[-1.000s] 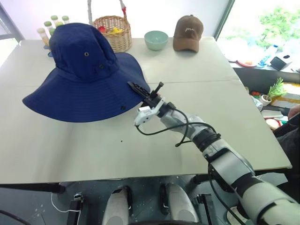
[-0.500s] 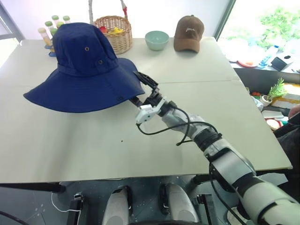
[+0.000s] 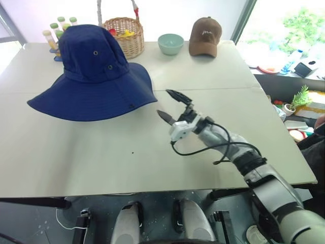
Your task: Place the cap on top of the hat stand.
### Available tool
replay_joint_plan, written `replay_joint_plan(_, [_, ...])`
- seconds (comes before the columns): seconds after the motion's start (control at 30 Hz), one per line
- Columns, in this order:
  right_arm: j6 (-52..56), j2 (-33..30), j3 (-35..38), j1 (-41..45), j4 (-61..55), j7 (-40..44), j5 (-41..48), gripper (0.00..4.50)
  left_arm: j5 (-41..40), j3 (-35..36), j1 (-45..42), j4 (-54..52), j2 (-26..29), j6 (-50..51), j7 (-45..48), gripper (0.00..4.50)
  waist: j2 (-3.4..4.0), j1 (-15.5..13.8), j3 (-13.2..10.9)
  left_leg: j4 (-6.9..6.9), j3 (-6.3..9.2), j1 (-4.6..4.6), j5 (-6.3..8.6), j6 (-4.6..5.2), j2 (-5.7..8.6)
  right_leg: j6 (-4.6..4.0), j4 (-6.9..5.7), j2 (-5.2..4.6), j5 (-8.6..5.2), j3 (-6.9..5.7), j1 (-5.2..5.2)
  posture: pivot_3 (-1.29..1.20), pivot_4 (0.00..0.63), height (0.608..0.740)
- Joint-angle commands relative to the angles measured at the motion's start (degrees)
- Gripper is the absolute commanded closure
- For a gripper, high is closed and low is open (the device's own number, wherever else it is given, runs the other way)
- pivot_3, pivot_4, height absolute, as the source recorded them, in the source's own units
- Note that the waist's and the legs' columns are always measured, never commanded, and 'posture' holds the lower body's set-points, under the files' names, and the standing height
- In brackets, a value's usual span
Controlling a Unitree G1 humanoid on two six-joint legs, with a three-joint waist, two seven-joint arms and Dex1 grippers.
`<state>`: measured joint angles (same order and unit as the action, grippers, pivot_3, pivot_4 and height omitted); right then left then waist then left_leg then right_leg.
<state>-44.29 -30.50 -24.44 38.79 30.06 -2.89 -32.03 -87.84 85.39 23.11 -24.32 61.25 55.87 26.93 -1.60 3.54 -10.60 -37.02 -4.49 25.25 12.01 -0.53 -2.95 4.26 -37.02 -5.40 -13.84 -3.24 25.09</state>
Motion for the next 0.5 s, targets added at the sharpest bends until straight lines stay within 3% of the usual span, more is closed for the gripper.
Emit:
replay_joint_plan(0.03, [0.55,-4.96,2.58,-2.86,-4.77,17.33,17.47,0.02,3.04,3.06,0.35,1.23,1.37,0.10,2.92,0.00,0.00,-0.04,0.00,0.00,-0.01,-0.03,0.00,0.00,0.00,0.00,0.01,0.00,0.00,0.00,-0.03,0.00,0.150,0.740])
replay_joint_plan(0.17, [15.31,-10.36,6.49,-3.62,-11.60,42.02,40.05,0.02,7.43,4.66,1.88,2.40,2.39,0.92,8.39,0.00,0.02,0.16,-0.05,0.05,-0.02,-0.34,0.02,0.04,-0.03,0.00,0.06,0.02,-0.01,0.00,-0.32,0.00,0.150,0.740])
replay_joint_plan(0.3, [38.08,-15.63,11.95,7.35,-10.07,64.58,54.43,0.02,12.19,7.53,4.39,2.93,2.80,1.81,13.80,0.00,0.22,0.42,-0.21,0.14,-0.06,-0.67,0.04,0.04,-0.11,-0.13,0.04,0.02,-0.08,0.04,-0.44,0.00,0.150,0.740])
replay_joint_plan(0.4, [53.22,-18.64,13.96,18.01,-2.54,79.39,58.98,0.02,13.37,8.59,4.89,2.51,3.00,2.61,15.60,0.00,0.42,0.22,-0.33,0.17,-0.06,-0.70,0.07,0.03,-0.12,-0.22,0.03,-0.01,-0.13,0.03,-0.39,0.00,0.150,0.740])
replay_joint_plan(0.5, [56.79,-19.15,14.67,27.64,7.73,88.10,56.69,0.02,14.10,8.30,4.25,2.06,3.25,3.10,15.93,0.00,0.38,-0.21,-0.30,0.42,-0.05,-0.73,0.17,-0.08,-0.11,-0.36,0.14,-0.04,-0.21,0.00,-0.08,0.00,0.150,0.740])
